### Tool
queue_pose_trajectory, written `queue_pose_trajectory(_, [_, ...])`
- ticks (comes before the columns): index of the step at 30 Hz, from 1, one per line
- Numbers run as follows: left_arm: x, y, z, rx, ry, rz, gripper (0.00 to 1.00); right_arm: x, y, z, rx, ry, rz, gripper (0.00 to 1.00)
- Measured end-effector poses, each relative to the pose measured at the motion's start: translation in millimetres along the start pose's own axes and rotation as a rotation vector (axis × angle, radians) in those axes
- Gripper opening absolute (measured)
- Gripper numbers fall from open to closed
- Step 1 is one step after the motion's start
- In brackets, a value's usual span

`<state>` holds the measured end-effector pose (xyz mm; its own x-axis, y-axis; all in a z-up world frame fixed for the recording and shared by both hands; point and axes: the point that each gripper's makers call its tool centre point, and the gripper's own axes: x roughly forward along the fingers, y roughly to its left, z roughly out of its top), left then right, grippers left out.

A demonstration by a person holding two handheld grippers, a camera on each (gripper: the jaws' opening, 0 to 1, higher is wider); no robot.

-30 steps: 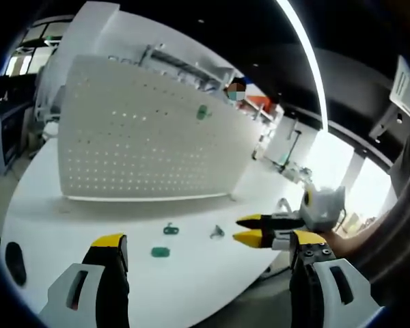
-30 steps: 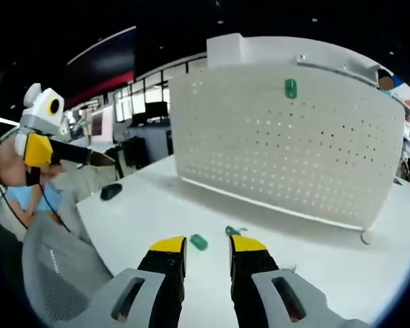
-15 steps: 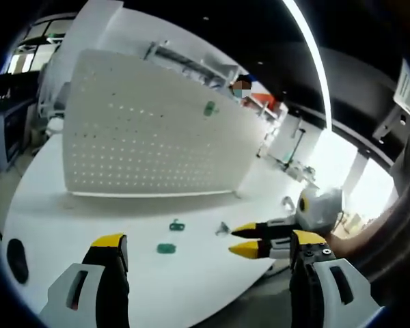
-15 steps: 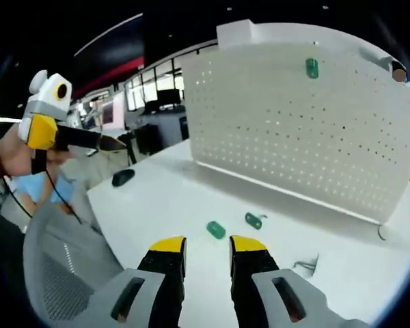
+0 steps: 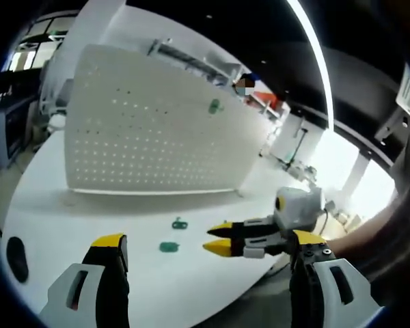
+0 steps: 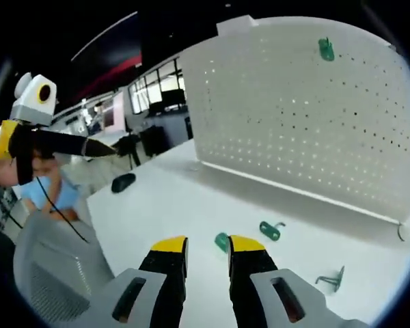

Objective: Insert the hook assembly into the mounting plate slot until the hook locks in place.

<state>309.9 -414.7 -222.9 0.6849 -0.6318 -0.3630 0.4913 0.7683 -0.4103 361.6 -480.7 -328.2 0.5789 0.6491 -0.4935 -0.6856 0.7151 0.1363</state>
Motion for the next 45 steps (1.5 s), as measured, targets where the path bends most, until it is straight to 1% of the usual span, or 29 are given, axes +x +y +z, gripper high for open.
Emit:
queue_pose_trajectory(3, [-0.4, 4.2, -1.3, -0.004, 0.006, 0.009, 1.0, 11.3, 4.9, -7.9, -0.007, 0.026, 0.023, 0.22])
queue_pose_trajectory(4, [-0.8, 5.5, -1.5, -0.006, 0.007, 0.012, 1.0, 16.5, 6.8, -11.8, 0.006, 0.039, 0.038, 0.22])
queue_pose_trajectory(7, [-1.6, 9.2, -1.6, -0.013, 0.007, 0.018, 1.0, 26.5, 7.3, -20.3, 0.013, 0.063, 0.045, 0.22])
queue_pose_trajectory(8, [-1.6, 10.2, -2.1, -0.013, 0.01, 0.02, 1.0, 28.4, 7.0, -24.3, 0.026, 0.079, 0.046, 0.21])
queue_pose_trajectory(11, [-2.0, 12.1, -1.7, -0.016, 0.011, 0.023, 1.0, 33.6, 5.0, -29.4, 0.063, 0.09, 0.04, 0.21])
queue_pose_trajectory(13, [-1.5, 13.9, -2.4, -0.022, 0.012, 0.026, 1.0, 37.6, 5.8, -31.8, 0.071, 0.098, 0.042, 0.21])
queue_pose_trajectory(16, [0.9, 14.8, -4.8, -0.022, 0.023, 0.025, 1.0, 46.8, 7.2, -39.0, 0.087, 0.127, 0.05, 0.21])
queue_pose_trajectory(17, [1.6, 15.1, -4.8, -0.022, 0.025, 0.024, 1.0, 49.8, 7.8, -41.9, 0.119, 0.139, 0.054, 0.21])
queue_pose_trajectory(19, [2.4, 15.1, -3.7, -0.025, 0.023, 0.022, 1.0, 53.1, 6.2, -42.0, 0.153, 0.138, 0.048, 0.21])
queue_pose_trajectory(22, [3.2, 17.1, -2.9, -0.03, 0.021, 0.026, 1.0, 56.0, 5.6, -40.6, 0.226, 0.132, 0.045, 0.2])
queue_pose_trajectory(26, [4.9, 20.2, -3.7, -0.031, 0.027, 0.032, 1.0, 62.2, -2.0, -44.7, 0.283, 0.144, 0.02, 0.2])
queue_pose_trajectory(28, [6.0, 20.3, -3.4, -0.033, 0.029, 0.031, 1.0, 64.3, -5.4, -43.8, 0.309, 0.139, 0.01, 0.19])
queue_pose_trajectory(34, [9.2, 21.4, -3.7, -0.039, 0.033, 0.031, 1.0, 68.5, -10.9, -36.0, 0.316, 0.126, -0.007, 0.18])
queue_pose_trajectory(36, [10.1, 21.1, -4.8, -0.041, 0.035, 0.029, 1.0, 71.0, -15.8, -36.2, 0.328, 0.131, -0.022, 0.17])
queue_pose_trajectory(39, [10.4, 20.9, -5.6, -0.043, 0.035, 0.029, 1.0, 71.8, -22.5, -40.1, 0.381, 0.145, -0.041, 0.17])
queue_pose_trajectory(41, [10.3, 21.8, -6.4, -0.047, 0.036, 0.031, 1.0, 71.4, -26.2, -39.7, 0.387, 0.141, -0.054, 0.17])
queue_pose_trajectory(45, [9.7, 23.6, -8.1, -0.053, 0.038, 0.034, 1.0, 72.7, -25.6, -34.9, 0.396, 0.129, -0.054, 0.16])
